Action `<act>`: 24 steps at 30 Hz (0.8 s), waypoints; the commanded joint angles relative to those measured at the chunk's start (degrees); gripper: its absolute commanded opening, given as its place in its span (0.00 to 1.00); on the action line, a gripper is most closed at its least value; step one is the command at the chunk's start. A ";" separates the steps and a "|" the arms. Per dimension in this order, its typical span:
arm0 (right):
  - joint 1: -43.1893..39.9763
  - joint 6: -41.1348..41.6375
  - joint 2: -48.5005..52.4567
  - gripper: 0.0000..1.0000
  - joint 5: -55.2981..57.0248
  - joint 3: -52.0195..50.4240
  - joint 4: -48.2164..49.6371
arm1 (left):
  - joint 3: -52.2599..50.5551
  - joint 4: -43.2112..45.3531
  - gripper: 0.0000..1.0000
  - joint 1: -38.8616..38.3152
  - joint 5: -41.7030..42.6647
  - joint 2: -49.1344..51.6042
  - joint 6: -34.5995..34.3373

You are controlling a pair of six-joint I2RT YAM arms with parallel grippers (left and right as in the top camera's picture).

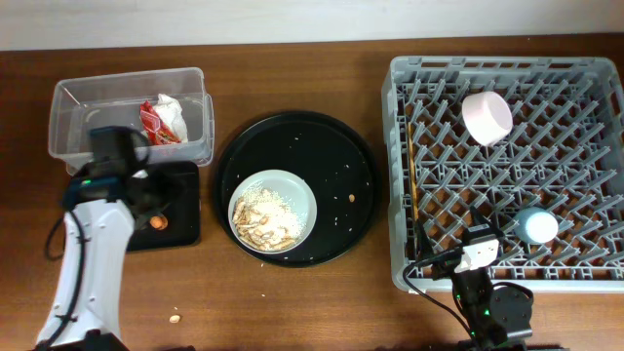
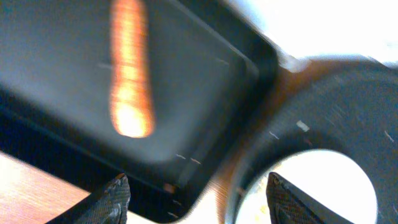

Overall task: Sort waste into correct bins and load items into the dishwasher rack
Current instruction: 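Grasp the carrot with the left gripper and place it on the black tray, then grasp the white bowl with the left gripper and tip scraps onto the black tray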

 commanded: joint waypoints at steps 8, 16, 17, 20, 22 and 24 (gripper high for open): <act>-0.44 0.02 -0.46 0.98 -0.70 -0.42 -0.17 | 1.64 6.95 0.33 -47.19 -5.22 13.51 24.87; -0.42 0.02 -0.46 0.98 -0.72 -0.42 -0.17 | 1.57 8.44 0.29 -53.37 -6.99 19.65 27.39; -0.42 0.02 -0.46 0.98 -0.72 -0.42 -0.17 | 1.55 8.72 0.29 -53.37 -7.06 21.51 27.74; -0.42 0.02 -0.46 0.98 -0.72 -0.42 -0.17 | 1.57 9.79 0.20 -53.37 -7.63 24.59 27.76; -0.42 0.02 -0.46 0.98 -0.72 -0.42 -0.15 | 1.64 9.75 0.00 -53.37 -7.72 24.63 27.98; -0.42 0.02 -0.46 0.98 -0.72 -0.42 -0.15 | 4.68 7.41 0.00 -53.37 -10.93 24.61 27.80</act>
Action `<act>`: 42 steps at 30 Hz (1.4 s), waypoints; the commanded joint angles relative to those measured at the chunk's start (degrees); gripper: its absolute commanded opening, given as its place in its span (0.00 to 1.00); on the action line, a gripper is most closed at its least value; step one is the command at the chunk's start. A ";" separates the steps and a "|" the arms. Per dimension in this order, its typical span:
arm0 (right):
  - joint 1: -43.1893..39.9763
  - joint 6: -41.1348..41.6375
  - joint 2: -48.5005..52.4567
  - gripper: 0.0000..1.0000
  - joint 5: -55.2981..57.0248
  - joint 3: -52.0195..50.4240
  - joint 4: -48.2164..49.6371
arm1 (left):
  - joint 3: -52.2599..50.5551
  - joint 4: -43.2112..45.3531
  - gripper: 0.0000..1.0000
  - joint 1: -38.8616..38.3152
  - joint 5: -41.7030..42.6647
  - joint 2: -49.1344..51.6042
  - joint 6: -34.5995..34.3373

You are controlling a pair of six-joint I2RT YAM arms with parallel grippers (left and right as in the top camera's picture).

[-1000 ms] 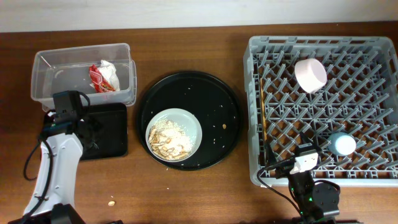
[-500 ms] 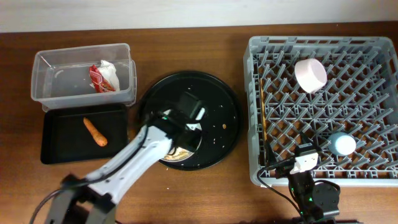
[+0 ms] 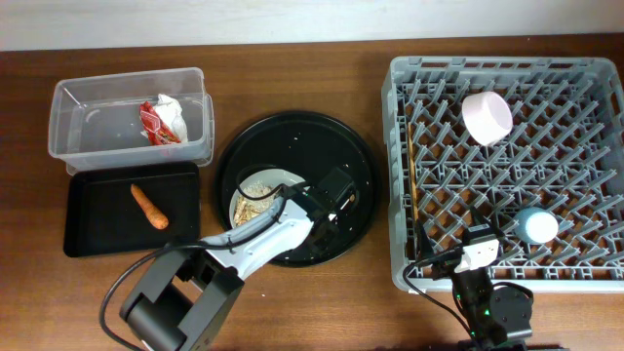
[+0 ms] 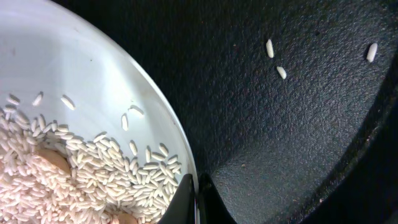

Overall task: Sort waste into correct bins and load items into the dishwasher rack
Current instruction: 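Grasp the white bowl with the left gripper and tip scraps onto the black tray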

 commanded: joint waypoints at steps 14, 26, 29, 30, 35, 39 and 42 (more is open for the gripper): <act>-0.39 0.07 -0.42 0.98 -0.74 -0.42 -0.17 | 23.96 -25.90 0.00 32.35 19.63 -7.23 -1.79; -0.37 0.07 -0.42 0.98 -0.74 -0.42 -0.17 | 23.69 -34.47 0.00 69.18 62.07 -7.23 18.05; -0.37 0.07 -0.42 0.98 -0.74 -0.42 -0.17 | 23.69 -40.59 0.01 76.13 72.17 -7.28 29.38; -0.39 0.07 -0.42 0.98 -0.74 -0.42 -0.17 | 23.69 -43.45 0.01 78.62 76.72 -7.30 34.86; -0.37 0.07 -0.42 0.98 -0.74 -0.42 -0.15 | 23.58 -57.20 0.01 87.89 86.33 -7.56 57.33; -0.37 0.07 -0.42 0.98 -0.74 -0.42 -0.15 | 23.61 -55.69 0.01 76.63 86.49 -7.91 57.31; -0.39 0.07 -0.42 0.98 -0.74 -0.42 -0.17 | 23.61 -43.36 0.00 60.76 93.04 -7.98 48.76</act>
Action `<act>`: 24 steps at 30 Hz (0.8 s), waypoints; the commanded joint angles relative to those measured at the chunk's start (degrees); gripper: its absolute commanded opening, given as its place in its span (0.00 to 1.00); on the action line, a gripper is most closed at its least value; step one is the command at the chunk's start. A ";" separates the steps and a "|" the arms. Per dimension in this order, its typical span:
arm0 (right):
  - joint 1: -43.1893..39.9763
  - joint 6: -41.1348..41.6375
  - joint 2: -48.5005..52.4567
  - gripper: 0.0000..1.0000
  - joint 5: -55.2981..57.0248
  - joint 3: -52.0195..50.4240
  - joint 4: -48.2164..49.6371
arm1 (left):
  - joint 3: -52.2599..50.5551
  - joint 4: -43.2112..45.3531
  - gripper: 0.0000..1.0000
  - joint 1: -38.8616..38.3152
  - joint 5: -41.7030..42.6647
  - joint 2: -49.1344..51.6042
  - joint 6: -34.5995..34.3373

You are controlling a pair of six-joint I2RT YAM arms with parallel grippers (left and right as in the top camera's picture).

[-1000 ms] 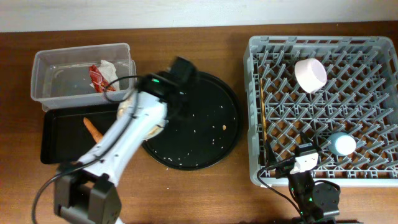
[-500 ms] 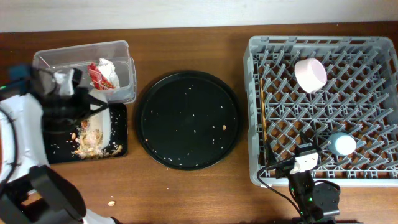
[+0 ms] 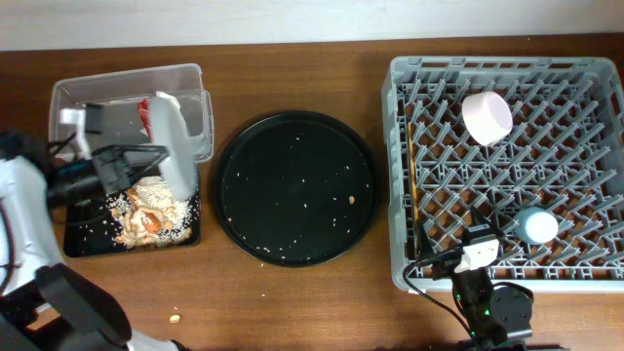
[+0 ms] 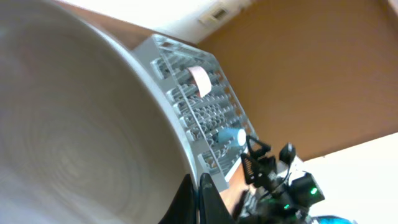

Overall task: Sort waste into correct bins and load items into the dishwasher rack
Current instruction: 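Grasp the white bowl with the left gripper and tip scraps onto the black tray, then place the empty white bowl upright in the dish rack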

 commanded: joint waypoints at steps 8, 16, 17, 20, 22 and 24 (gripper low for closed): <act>-0.37 0.07 -0.37 0.98 -0.74 -0.42 -0.13 | 0.48 93.00 0.00 -49.03 -24.09 -0.26 -79.08; -0.39 0.07 -0.37 0.98 -0.74 -0.42 -0.15 | 0.46 129.63 0.00 -58.42 -27.98 22.86 -123.36; -0.39 0.07 -0.37 0.98 -0.74 -0.42 -0.13 | 0.46 129.39 0.01 -58.42 -27.98 23.65 -123.34; -0.37 0.07 -0.37 0.98 -0.74 -0.42 -0.15 | 0.46 128.32 0.99 -58.27 -26.23 24.35 -121.09; -0.37 0.07 -0.37 0.98 -0.74 -0.42 -0.15 | 0.46 127.88 0.99 -56.39 -19.61 23.96 -114.64; -0.37 0.07 -0.37 0.98 -0.72 -0.42 -0.13 | 0.46 117.77 0.99 -53.46 -18.03 21.24 -110.99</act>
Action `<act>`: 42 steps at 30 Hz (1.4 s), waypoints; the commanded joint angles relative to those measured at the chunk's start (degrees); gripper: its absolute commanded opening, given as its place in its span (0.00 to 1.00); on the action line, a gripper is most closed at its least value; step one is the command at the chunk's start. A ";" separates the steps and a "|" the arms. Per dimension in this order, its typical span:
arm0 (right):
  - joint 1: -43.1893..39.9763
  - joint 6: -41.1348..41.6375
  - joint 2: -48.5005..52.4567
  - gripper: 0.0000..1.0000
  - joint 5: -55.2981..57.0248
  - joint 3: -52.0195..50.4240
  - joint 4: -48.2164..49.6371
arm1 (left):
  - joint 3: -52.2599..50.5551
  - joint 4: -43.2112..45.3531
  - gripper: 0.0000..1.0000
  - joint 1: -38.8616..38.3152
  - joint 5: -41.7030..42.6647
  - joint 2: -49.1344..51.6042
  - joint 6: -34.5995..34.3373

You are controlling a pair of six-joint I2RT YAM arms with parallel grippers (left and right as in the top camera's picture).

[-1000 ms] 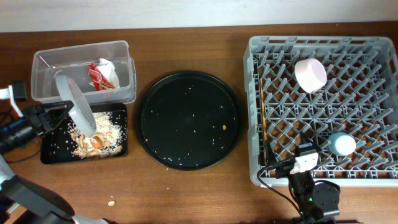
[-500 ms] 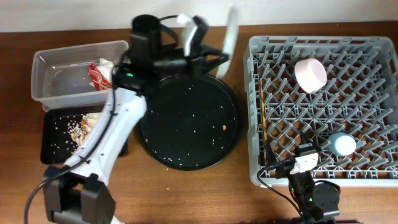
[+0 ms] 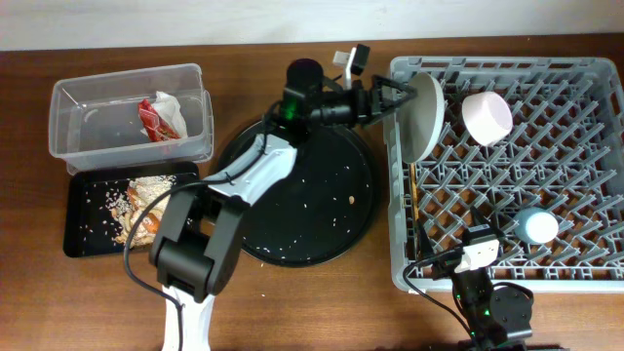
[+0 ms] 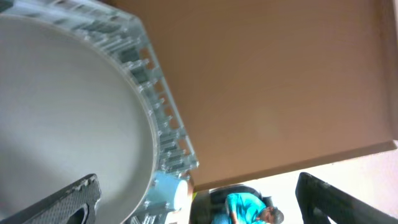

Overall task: Sort waste into correct bins and load items into the dishwasher rack
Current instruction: 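Place the empty white bowl upright in the dish rack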

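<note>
The emptied white bowl [image 3: 427, 117] stands on edge in the left part of the grey dishwasher rack [image 3: 585, 268]. My left gripper [image 3: 387, 97] is just left of it, open, fingers apart and empty. In the left wrist view the bowl [image 4: 68, 118] fills the left side beside the rack wall [image 4: 163, 134], with my left gripper [image 4: 198, 198] spread wide. A pink cup [image 3: 487, 117] and a light-blue cup [image 3: 536, 226] sit in the rack. My right gripper [image 3: 478, 255] rests at the rack's front edge; its jaws do not show.
A round black tray [image 3: 302, 205] with scattered rice lies mid-table. Left of it a black rectangular tray [image 3: 83, 229] holds the dumped rice and food. Behind that is a clear bin [image 3: 97, 107] with wrappers. A crumb [image 3: 175, 318] lies on the table.
The left gripper held the bowl tipped over the rectangular tray at the left. Now the bowl stands on edge in the rack, and the gripper is open beside it.
First the left gripper hovered over the rectangular tray holding a carrot, with the full bowl on the round tray. Then it was shut on the bowl's rim. Later the bowl was tipped over the rectangular tray, food spilled there. Now the bowl is in the rack, let go.
</note>
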 commanded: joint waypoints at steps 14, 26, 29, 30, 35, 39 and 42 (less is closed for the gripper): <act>-0.33 0.04 -0.31 0.98 -0.74 -0.31 -0.22 | 0.00 -105.28 0.99 9.60 -56.61 -46.47 58.71; -0.33 0.04 -0.31 0.98 -0.74 -0.31 -0.22 | -68.28 -49.24 0.99 20.17 -56.24 -113.48 76.39; -0.33 0.04 -0.31 0.98 -0.74 -0.31 -0.20 | -79.14 -40.41 0.99 21.35 -56.22 -120.56 76.39; -0.35 0.04 -0.31 0.98 -0.74 -0.31 -0.22 | -84.48 -36.30 0.99 21.94 -56.35 -123.03 76.37; -0.35 0.04 -0.31 0.98 -0.74 -0.31 -0.20 | -87.45 -37.46 0.99 22.05 -56.19 -122.97 76.39; -0.35 0.04 -0.31 0.98 -0.74 -0.31 -0.22 | -87.45 -37.46 0.99 22.05 -56.19 -122.97 76.39; -0.33 0.04 -0.31 0.98 -0.74 -0.31 -0.22 | -87.45 -37.46 0.99 22.05 -56.19 -122.97 76.39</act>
